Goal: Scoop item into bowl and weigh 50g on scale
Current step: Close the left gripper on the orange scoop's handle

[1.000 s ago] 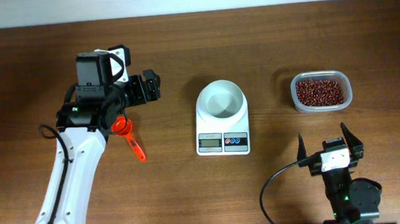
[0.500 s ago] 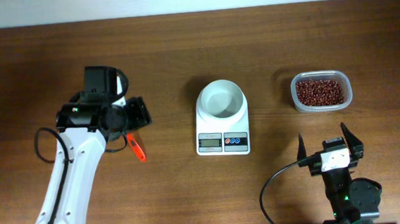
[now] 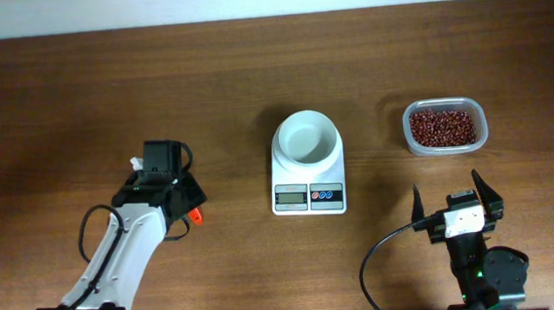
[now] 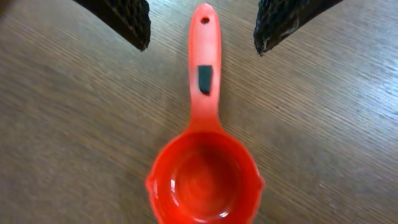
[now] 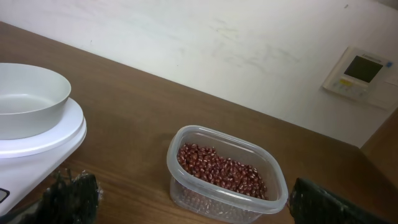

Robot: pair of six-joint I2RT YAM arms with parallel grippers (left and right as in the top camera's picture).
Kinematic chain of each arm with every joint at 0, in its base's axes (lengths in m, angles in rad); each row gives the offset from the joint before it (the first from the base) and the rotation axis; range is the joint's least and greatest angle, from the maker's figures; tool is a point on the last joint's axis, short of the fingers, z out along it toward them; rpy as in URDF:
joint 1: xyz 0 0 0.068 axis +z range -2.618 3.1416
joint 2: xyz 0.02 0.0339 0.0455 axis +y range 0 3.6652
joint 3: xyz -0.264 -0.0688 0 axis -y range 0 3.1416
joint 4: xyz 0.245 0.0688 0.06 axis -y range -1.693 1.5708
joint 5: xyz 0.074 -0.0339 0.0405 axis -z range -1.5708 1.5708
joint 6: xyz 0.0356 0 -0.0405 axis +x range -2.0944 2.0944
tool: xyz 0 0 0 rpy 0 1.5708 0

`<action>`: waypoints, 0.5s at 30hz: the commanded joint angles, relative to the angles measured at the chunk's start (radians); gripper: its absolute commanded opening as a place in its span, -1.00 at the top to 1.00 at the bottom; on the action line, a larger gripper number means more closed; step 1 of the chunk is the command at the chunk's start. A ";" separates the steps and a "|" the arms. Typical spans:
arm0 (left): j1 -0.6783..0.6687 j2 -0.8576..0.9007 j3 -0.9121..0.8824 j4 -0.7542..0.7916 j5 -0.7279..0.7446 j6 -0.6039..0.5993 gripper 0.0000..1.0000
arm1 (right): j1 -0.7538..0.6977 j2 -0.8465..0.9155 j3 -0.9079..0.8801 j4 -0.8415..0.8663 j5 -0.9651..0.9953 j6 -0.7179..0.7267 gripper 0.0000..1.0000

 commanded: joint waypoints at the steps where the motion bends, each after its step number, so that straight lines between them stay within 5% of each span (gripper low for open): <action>1: 0.002 0.018 -0.008 0.014 -0.116 -0.001 -0.11 | 0.006 -0.004 -0.005 -0.005 0.008 0.007 -0.97; 10: -0.001 0.189 -0.013 0.159 -0.064 0.074 -0.11 | 0.006 -0.004 -0.005 -0.005 0.008 0.007 -0.97; 15: -0.001 0.190 -0.013 0.185 -0.068 0.084 0.26 | 0.006 -0.004 -0.005 -0.005 0.008 0.007 -0.98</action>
